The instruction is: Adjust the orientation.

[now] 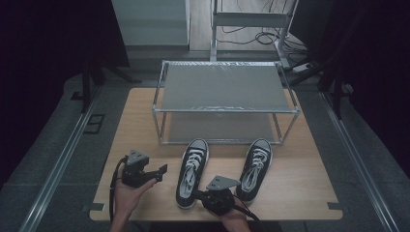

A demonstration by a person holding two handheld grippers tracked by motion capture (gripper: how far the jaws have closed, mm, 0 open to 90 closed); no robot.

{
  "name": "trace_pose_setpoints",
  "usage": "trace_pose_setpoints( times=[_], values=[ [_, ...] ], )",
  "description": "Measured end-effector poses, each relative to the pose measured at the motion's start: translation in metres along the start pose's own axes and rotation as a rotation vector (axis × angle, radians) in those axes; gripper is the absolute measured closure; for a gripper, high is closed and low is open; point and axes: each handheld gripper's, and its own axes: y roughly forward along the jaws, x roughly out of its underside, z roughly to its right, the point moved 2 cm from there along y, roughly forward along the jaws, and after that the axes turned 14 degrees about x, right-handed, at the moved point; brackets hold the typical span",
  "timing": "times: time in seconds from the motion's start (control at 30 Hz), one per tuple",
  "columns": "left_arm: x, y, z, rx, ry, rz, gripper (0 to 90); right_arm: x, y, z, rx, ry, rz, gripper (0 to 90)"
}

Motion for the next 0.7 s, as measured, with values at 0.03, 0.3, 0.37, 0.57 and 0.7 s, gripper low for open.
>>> trace_pose_setpoints(
  times=[0.03, 0.3, 0.37, 0.57, 0.7],
  values=[
    [0.000, -0.001, 0.000, 0.002, -0.002, 0.002, 22.5, -0.002, 0.002, -0.001, -0.005, -0.001, 0.001, 89.9],
    [0.000, -0.002, -0.001, 0.008, -0.008, 0.004, 22.5, -0.007, 0.014, -0.008, -0.046, 0.006, 0.005, 89.9],
    [0.000, -0.002, -0.001, 0.011, -0.008, 0.002, 22.5, -0.007, 0.015, -0.008, -0.044, 0.003, 0.005, 89.9],
    [-0.002, -0.006, 0.000, 0.026, -0.004, 0.009, 22.3, -0.006, 0.008, -0.004, -0.042, -0.001, 0.004, 85.0],
    [-0.005, -0.010, 0.002, 0.057, -0.002, 0.022, 22.6, -0.008, -0.006, 0.001, -0.016, -0.011, 0.020, 77.8]
  ],
)
